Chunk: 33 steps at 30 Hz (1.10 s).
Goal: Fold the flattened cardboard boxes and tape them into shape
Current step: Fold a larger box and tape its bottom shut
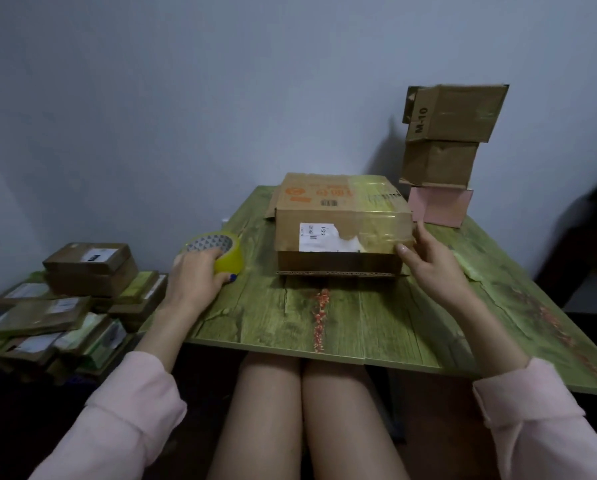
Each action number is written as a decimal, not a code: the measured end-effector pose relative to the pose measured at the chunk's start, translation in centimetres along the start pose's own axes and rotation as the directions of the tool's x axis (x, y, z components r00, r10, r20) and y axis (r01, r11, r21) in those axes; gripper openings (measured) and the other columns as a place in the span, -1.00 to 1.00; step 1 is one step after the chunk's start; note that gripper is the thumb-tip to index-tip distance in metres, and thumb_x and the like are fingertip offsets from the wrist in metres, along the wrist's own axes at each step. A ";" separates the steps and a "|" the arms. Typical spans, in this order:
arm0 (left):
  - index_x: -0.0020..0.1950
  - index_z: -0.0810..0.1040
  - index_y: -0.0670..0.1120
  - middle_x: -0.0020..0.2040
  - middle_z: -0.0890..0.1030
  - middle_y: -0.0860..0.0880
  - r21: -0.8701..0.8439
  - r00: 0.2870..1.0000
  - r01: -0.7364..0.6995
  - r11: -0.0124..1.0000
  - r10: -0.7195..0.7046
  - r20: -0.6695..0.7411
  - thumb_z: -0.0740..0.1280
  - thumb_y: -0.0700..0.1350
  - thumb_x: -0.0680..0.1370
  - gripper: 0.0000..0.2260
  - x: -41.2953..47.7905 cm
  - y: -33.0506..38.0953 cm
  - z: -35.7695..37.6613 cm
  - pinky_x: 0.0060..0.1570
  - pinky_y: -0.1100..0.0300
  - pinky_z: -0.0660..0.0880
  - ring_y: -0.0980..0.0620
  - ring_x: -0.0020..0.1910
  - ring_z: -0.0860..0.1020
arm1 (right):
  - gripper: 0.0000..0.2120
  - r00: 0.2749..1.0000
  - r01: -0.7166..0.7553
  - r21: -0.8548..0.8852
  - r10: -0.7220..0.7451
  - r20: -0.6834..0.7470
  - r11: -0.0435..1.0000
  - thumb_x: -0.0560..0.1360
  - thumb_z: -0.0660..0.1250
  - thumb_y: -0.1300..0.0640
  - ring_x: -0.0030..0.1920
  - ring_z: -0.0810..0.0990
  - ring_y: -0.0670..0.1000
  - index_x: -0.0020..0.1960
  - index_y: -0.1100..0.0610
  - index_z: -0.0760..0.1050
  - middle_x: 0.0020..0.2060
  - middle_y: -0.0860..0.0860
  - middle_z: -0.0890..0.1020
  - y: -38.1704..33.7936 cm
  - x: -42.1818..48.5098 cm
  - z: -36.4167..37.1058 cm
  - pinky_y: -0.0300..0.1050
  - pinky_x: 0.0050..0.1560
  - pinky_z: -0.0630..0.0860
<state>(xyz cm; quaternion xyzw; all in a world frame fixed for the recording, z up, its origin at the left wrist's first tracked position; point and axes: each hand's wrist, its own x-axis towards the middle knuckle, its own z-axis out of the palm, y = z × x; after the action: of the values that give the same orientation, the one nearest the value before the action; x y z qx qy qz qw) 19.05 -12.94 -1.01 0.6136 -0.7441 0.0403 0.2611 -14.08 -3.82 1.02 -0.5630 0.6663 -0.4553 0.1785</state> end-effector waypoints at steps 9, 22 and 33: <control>-0.12 0.56 -0.04 -0.25 0.59 0.10 -0.674 0.949 -0.079 0.734 -0.153 -0.277 0.48 -0.22 0.40 -0.84 -4.9 4.4 -3.5 -0.20 0.36 0.44 0.24 -0.25 0.54 | -0.59 0.897 0.391 0.018 -0.376 -0.233 0.920 0.57 0.28 0.08 0.25 0.50 -0.11 0.41 -0.02 0.37 0.29 -0.19 0.46 -8.2 -3.2 -1.7 -0.01 0.27 0.47; -0.08 0.61 -0.08 -0.17 0.64 0.04 -0.749 0.947 -0.301 0.590 0.094 -0.306 0.46 -0.02 0.34 -0.78 -7.8 10.7 -6.6 -0.11 0.15 0.51 0.06 -0.15 0.59 | -0.70 0.777 0.629 0.108 -0.621 -0.102 0.770 0.40 0.46 0.04 0.15 0.57 -0.14 0.10 0.09 0.62 0.09 -0.05 0.64 -11.8 -5.7 1.1 -0.04 0.07 0.56; 0.02 0.50 -0.02 -0.18 0.67 -0.06 -0.954 0.932 -0.134 0.268 0.361 -0.029 0.42 0.13 0.38 -0.67 -11.3 16.6 -4.9 -0.18 -0.11 0.59 -0.11 -0.19 0.66 | -0.97 0.898 0.436 0.222 -0.408 -0.164 0.872 0.42 0.45 0.12 -0.25 0.63 -0.07 -0.19 0.01 0.63 -0.32 -0.06 0.67 -8.8 -7.7 -2.9 -0.15 -0.21 0.56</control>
<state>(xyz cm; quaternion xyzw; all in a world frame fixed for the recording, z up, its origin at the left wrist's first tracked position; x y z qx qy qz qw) 6.50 3.04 2.59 0.2200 -0.7330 -0.4216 0.4864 -8.79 4.80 7.53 -0.6409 0.4724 -0.5954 0.1072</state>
